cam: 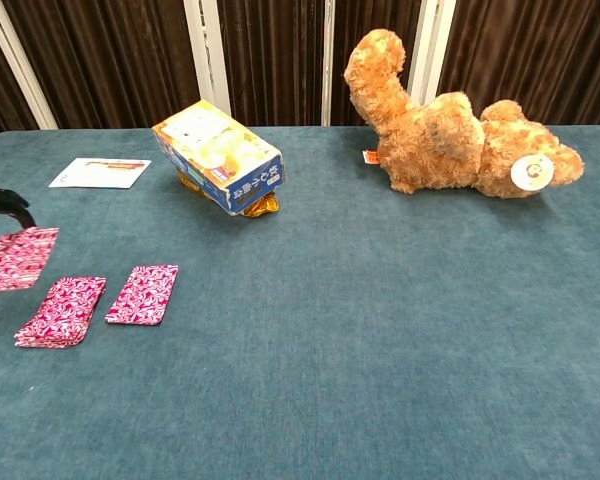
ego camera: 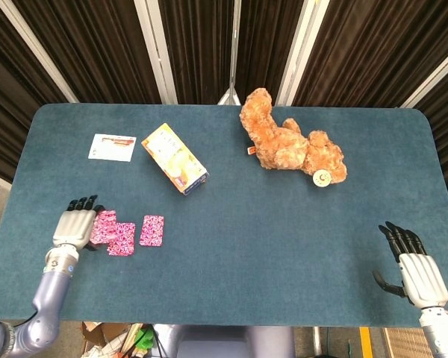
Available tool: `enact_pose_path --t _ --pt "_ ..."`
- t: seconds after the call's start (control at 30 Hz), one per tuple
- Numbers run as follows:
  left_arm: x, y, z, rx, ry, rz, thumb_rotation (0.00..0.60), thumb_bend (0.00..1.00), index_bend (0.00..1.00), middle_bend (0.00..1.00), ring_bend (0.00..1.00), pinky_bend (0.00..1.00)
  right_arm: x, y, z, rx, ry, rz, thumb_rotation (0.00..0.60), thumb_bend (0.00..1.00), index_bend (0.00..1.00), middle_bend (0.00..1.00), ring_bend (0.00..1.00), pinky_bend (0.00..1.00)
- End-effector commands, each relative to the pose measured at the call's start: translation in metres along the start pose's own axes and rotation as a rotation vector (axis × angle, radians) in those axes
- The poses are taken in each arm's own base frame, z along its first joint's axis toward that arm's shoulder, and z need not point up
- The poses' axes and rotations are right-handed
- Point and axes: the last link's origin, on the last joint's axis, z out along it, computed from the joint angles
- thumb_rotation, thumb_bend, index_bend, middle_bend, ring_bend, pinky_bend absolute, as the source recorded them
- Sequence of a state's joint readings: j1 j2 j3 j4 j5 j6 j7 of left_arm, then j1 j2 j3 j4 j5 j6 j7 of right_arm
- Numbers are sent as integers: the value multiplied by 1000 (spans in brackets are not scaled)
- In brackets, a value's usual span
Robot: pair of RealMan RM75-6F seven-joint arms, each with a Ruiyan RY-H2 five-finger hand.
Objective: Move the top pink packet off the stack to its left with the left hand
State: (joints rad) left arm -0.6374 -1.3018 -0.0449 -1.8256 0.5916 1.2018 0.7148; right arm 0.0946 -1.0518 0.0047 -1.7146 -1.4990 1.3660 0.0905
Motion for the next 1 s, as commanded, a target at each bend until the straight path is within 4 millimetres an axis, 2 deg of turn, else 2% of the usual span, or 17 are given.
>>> enact_pose_path --t 0.03,0.33,0.43,0.5,0.6,0.7,1.0 --pt "-6 -13 0 25 -20 7 600 398 422 0 0 0 0 0 0 -1 -1 0 600 362 0 0 0 49" --pt "-32 -33 5 53 -74 39 600 387 351 0 0 0 0 0 0 -5 -1 0 600 362 0 0 0 49" --pt "-38 -36 7 58 -82 51 600 334 300 0 0 0 0 0 0 -6 1 0 600 362 0 0 0 49" --pt "-41 -37 7 62 -88 63 600 280 225 0 0 0 0 0 0 -6 0 0 600 363 0 0 0 49" --pt "-42 -36 7 61 -88 64 600 218 104 0 0 0 0 0 0 -6 -1 -1 600 363 0 0 0 49" --pt "-41 -34 7 56 -84 54 600 181 42 0 0 0 0 0 0 -6 -1 -2 600 362 0 0 0 49" --pt "-32 -36 -3 48 -61 16 600 151 0 0 0 0 0 1 0 -7 -3 -4 600 362 0 0 0 49"
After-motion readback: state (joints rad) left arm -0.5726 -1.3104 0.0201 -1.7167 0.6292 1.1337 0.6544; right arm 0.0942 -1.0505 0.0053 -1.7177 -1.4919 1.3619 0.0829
